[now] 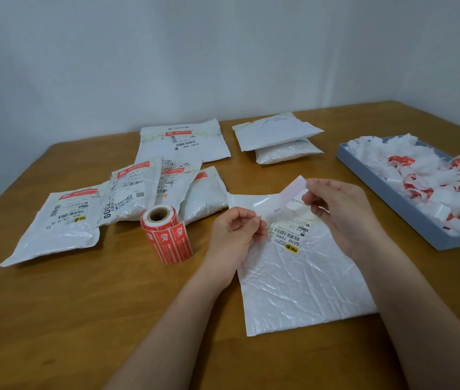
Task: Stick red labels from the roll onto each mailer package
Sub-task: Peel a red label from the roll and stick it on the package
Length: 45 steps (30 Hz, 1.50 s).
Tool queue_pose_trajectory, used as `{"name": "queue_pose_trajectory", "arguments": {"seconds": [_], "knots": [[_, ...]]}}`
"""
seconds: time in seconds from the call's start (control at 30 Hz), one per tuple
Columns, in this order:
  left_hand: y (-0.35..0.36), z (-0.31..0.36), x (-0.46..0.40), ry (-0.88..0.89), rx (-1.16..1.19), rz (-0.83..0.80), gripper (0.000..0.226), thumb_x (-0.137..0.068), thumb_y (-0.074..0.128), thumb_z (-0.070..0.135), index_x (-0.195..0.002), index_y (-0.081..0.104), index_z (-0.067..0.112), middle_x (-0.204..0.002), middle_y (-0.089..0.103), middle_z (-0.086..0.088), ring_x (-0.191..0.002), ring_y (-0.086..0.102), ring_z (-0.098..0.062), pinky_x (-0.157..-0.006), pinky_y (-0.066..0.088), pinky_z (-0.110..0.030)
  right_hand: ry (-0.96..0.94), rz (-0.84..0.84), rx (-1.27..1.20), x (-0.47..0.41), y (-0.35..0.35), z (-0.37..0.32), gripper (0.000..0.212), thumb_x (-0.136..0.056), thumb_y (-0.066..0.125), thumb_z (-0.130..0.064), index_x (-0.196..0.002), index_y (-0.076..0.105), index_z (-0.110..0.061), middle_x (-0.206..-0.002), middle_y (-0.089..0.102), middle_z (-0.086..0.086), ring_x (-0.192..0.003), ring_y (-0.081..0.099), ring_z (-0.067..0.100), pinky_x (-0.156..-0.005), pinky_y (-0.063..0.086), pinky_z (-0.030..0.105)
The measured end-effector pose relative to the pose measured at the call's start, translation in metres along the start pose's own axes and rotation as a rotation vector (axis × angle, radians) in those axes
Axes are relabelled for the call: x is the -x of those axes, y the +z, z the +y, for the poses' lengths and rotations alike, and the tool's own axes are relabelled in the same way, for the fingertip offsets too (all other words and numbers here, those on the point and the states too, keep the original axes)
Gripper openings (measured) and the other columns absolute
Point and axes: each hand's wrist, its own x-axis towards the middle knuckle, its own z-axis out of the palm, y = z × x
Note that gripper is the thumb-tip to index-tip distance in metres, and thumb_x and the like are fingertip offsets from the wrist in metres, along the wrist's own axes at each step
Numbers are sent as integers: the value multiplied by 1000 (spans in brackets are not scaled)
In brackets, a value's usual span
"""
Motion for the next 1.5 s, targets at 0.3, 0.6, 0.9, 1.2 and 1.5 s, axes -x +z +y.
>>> {"name": "queue_pose_trajectory", "arguments": {"seconds": [0.3, 0.6, 0.9, 1.2, 1.5], "knots": [[0, 1, -1, -10, 1, 7, 7, -93, 56, -3, -89, 61, 1, -79, 69, -11, -71, 64, -20, -73, 56, -26, 3, 107, -10, -8, -5, 2, 11, -95, 55, -11, -93, 66, -11, -80, 68, 0, -80, 58, 11, -84, 48, 27], [0, 2, 1, -22, 13, 7, 4, -93, 56, -2, -95, 60, -2, -82, 68, -13, -71, 65, -20, -71, 57, -22, -42, 226, -90, -11, -10, -1, 15, -95, 55, -11, -87, 66, -16, -85, 70, 0, -88, 59, 10, -88, 50, 26], [0, 3, 1, -33, 31, 10, 5, -93, 55, -3, -92, 59, 0, -82, 68, -15, -72, 65, -21, -71, 56, -23, -247, 373, -134, -12, -12, -1, 9, -95, 58, -15, -96, 67, -18, -87, 72, -4, -75, 61, 2, -74, 47, 18], [3, 1, 5, 83, -111, 5, 10, -93, 58, 2, -86, 62, 9, -83, 71, -9, -70, 66, -17, -67, 51, -21, -399, 189, 310, -8, -3, 10, 27, -92, 60, -6, -94, 71, -30, -94, 67, -22, -86, 61, -10, -71, 44, 5], [9, 2, 11, 268, -277, -56, 12, -94, 57, 6, -90, 64, 13, -87, 69, -5, -74, 68, -22, -67, 55, -22, -420, -239, 552, 3, 9, 20, 53, -82, 74, -15, -131, 56, -27, -129, 49, -17, -93, 66, 0, -86, 52, 19]]}}
